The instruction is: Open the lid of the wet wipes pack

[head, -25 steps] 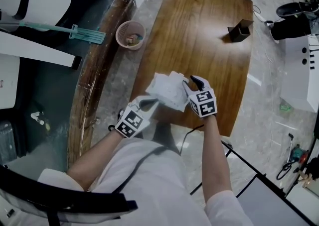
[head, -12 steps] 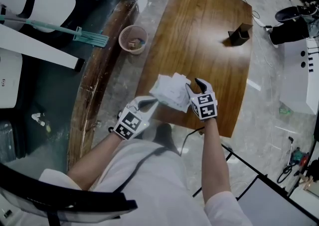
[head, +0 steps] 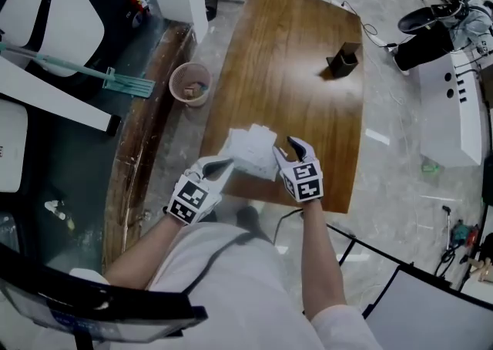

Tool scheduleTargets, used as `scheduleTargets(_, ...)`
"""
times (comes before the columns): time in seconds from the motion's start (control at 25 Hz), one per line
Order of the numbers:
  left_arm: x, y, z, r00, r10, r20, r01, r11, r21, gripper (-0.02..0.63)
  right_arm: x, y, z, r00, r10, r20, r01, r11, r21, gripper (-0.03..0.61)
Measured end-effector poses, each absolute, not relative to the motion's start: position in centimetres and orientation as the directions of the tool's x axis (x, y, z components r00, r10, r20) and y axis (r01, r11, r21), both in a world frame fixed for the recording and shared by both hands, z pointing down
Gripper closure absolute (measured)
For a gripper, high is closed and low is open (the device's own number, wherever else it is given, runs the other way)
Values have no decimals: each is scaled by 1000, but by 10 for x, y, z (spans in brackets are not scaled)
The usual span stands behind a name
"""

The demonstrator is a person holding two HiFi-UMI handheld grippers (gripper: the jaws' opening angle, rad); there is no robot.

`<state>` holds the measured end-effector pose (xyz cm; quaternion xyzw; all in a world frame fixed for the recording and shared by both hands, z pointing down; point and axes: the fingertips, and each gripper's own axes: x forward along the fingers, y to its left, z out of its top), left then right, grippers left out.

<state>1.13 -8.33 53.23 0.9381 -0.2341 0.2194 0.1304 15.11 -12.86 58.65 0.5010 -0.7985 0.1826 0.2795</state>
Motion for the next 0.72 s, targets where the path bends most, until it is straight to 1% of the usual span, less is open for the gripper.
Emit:
scheduleTargets(0.12, 19, -79, 517, 809, -385, 444, -488, -861, 142, 609, 150, -115, 566, -350, -741, 573, -919, 391, -55, 388)
scheduleTargets(0.28, 28, -82, 496, 830, -389, 400, -466, -877, 115, 609, 149, -102, 526, -359, -815, 455, -932, 338, -129, 388)
scheduleTargets(0.44, 36, -79, 476, 848, -384, 366, -446, -889, 99, 609, 151, -78, 488, -351, -862, 366, -936, 319, -147, 435)
scheduleTargets(0.52, 37, -79, 465, 854, -388, 347, -442, -892, 90, 609, 149, -69, 470, -351, -880, 319, -935, 315, -160, 477)
scheduleTargets(0.72, 36, -76, 435, 867, -401, 295, -437, -897, 65, 609, 142, -48, 433, -346, -910, 228, -934, 310, -177, 541)
